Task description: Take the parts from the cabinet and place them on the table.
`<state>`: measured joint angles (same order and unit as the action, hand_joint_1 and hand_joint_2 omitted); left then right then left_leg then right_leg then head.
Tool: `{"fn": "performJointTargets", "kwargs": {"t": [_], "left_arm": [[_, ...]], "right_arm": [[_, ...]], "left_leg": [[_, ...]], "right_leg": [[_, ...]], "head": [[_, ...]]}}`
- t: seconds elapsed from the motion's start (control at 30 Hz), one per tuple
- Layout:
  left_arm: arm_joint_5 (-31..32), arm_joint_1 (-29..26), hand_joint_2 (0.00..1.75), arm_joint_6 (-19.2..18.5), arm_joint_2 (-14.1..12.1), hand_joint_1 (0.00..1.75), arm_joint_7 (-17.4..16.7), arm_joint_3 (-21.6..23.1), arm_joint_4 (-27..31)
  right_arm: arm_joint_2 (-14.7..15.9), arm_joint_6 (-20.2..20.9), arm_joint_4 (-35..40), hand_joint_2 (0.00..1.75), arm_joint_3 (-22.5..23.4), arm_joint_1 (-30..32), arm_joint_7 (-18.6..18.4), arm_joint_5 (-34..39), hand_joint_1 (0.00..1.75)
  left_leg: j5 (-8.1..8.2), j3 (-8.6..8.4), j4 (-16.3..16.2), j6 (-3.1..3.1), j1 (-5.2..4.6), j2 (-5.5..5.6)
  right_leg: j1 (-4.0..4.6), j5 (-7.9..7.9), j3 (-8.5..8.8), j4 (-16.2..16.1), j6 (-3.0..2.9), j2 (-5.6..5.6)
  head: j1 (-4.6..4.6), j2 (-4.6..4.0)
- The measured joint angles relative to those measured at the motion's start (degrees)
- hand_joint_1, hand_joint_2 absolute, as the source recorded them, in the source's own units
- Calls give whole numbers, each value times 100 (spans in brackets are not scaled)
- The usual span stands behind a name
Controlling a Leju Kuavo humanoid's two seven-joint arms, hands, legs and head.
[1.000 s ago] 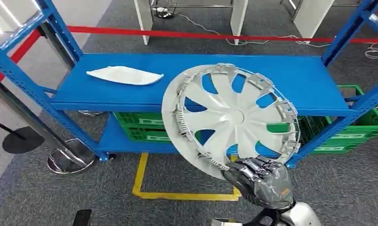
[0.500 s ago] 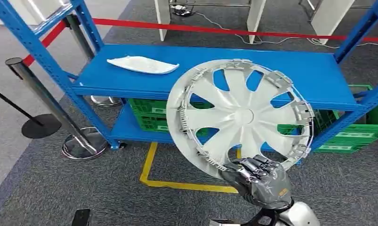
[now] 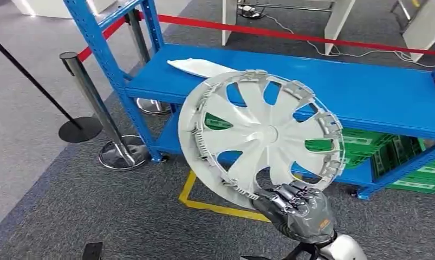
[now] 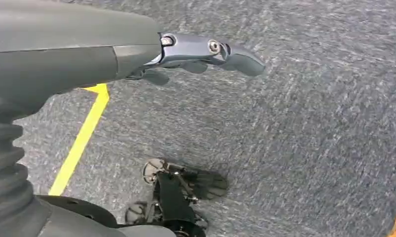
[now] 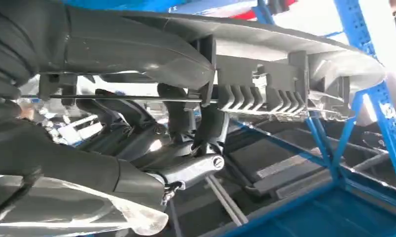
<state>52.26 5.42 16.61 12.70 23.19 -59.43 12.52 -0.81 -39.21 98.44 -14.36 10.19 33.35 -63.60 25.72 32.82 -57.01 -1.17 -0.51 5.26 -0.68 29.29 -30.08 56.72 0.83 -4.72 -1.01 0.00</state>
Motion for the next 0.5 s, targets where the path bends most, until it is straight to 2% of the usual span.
{"fn": "performJointTargets", "kwargs": {"t": [0.07, 0.1, 0.13, 0.17, 0.2, 0.23, 0.27, 0.3, 0.33, 0.4, 0.43, 0.47, 0.5], "left_arm": [[0, -29, 175, -4, -2, 0, -18, -4, 0], [0, -36, 175, -7, -29, 0, -18, -9, 0], [13, -39, 175, -22, -28, 0, -18, -11, 0], [20, -28, 175, -54, -31, 0, -18, -11, 0], [48, -14, 175, -70, -37, 0, -18, -9, 0], [52, -12, 175, -70, -39, 0, -18, -9, 0], [55, -18, 175, -70, -39, 0, -18, -9, 0], [55, -30, 175, -70, -42, 0, -35, -11, 0], [50, -40, 175, -66, -46, 0, -61, -11, 0], [41, -48, 175, -59, -52, 0, -94, -18, 0], [33, -45, 175, -59, -52, 0, -123, -20, 0], [31, -30, 175, -59, -48, 0, -153, -20, 0], [26, -22, 175, -55, -41, 0, -171, -22, 0]], "right_arm": [[-26, 0, 2, 175, 13, 12, 9, -29, 175], [-53, 0, 9, 175, 20, 8, 11, -29, 175], [-78, 0, 15, 175, 37, 13, 15, -22, 175], [-98, 0, 33, 175, 46, 44, 39, -11, 175], [-103, 0, 44, 175, 57, 83, 70, -5, 175], [-109, 0, 46, 175, 76, 113, 105, 0, 175], [-120, 0, 46, 175, 90, 132, 114, -2, 175], [-136, 0, 48, 175, 105, 161, 129, -11, 175], [-159, 0, 76, 175, 127, 198, 137, -3, 175], [-190, 0, 131, 175, 160, 249, 204, 41, 175], [-212, 0, 171, 175, 177, 290, 245, 61, 175], [-238, 0, 219, 175, 195, 352, 291, 98, 175], [-262, 0, 238, 175, 208, 391, 317, 138, 175]], "left_leg": [[-49, 48, 8, 78, 23, 133], [-31, 67, -18, 93, 6, 134], [77, 107, -119, 143, -13, -149], [302, 251, -440, 193, 3, -339], [559, 468, -924, 232, 29, -427], [767, 680, -1415, 261, 49, -464], [879, 827, -1773, 286, 70, -478], [852, 848, -1863, 301, 95, -487], [687, 735, -1674, 309, 111, -499], [192, 225, -697, 293, 115, -605], [19, -40, -190, 265, 101, -839], [114, -102, -20, 223, 21, -1006], [106, -66, -46, 158, 33, -946]], "right_leg": [[14, -28, -15, -2, -47, 109], [-32, -60, -4, -41, -86, 202], [-40, -68, 4, -53, -101, 273], [-40, -63, 5, -52, -124, 362], [-34, -58, 0, -51, -131, 464], [-30, -55, -6, -49, -135, 552], [-31, -54, -11, -46, -134, 632], [-31, -52, -10, -45, -132, 709], [-31, -46, -6, -44, -123, 780], [-32, -29, 21, -43, -96, 905], [-24, -13, 42, -44, -69, 955], [28, 14, 34, -14, -24, 1010], [40, 9, 23, -15, 1, 1063]], "head": [[-2, 0], [4, 0], [-24, 0], [-90, 0], [-83, 0], [-85, 0], [-87, 0], [-87, 0], [-87, 0], [-90, 0], [-87, 0], [-96, 0], [-76, 0]]}}
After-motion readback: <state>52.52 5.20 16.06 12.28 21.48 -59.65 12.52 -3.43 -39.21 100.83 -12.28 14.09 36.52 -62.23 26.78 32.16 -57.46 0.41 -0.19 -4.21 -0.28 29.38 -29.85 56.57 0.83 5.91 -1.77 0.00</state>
